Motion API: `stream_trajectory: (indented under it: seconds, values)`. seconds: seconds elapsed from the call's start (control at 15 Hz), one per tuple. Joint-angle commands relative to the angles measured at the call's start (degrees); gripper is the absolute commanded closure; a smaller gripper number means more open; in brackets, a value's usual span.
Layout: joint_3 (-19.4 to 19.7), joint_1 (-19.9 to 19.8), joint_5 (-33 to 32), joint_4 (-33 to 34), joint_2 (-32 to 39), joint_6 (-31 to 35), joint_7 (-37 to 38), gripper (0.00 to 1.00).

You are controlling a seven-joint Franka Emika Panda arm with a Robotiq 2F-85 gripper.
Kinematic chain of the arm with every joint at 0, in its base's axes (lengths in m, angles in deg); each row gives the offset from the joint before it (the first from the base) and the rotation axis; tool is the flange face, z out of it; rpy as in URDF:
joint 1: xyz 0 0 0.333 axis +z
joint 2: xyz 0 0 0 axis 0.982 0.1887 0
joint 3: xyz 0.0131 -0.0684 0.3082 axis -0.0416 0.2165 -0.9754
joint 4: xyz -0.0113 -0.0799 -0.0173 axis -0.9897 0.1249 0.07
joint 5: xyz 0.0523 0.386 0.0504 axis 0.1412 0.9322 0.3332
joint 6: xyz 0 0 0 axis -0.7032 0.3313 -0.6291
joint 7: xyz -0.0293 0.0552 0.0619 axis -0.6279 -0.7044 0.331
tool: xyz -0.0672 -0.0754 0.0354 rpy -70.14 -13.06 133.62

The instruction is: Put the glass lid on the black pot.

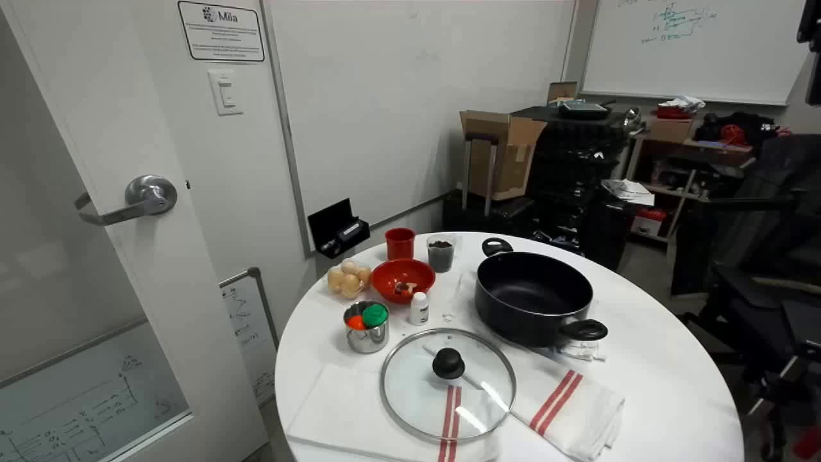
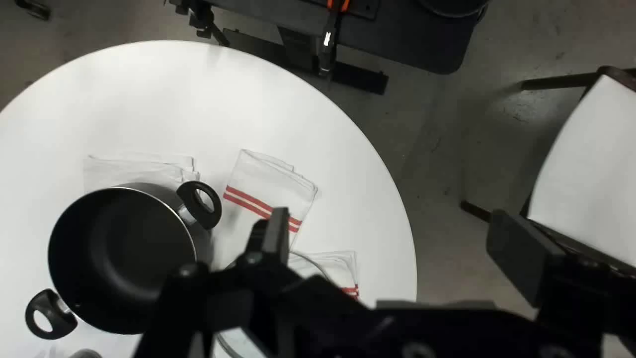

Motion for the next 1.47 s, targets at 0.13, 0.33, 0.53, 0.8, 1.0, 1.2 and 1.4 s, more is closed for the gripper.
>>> stream_trajectory:
  seconds: [0.13,0.33,0.53,0.8,1.0,1.2,1.4]
  values:
    - [0.3,0.3,-0.1,0.1,0.1,-0.1,0.1,0.00]
    - [0.3,0.3,-0.1,0.1,0.1,-0.1,0.1,0.00]
    - [0.4,0.0,-0.8,1.2,3.2,1.5,-0.5,0.00]
    - [1.0,-0.5,-1.2,3.3,11.1,8.0,-1.5,0.00]
    - [1.1,-1.0,-3.1,5.4,18.6,15.1,0.4,0.00]
    - [1.3,-0.9,-6.3,8.0,25.7,20.2,1.9,0.00]
    - [2.2,-0.4,-12.0,11.9,33.7,25.5,5.1,0.00]
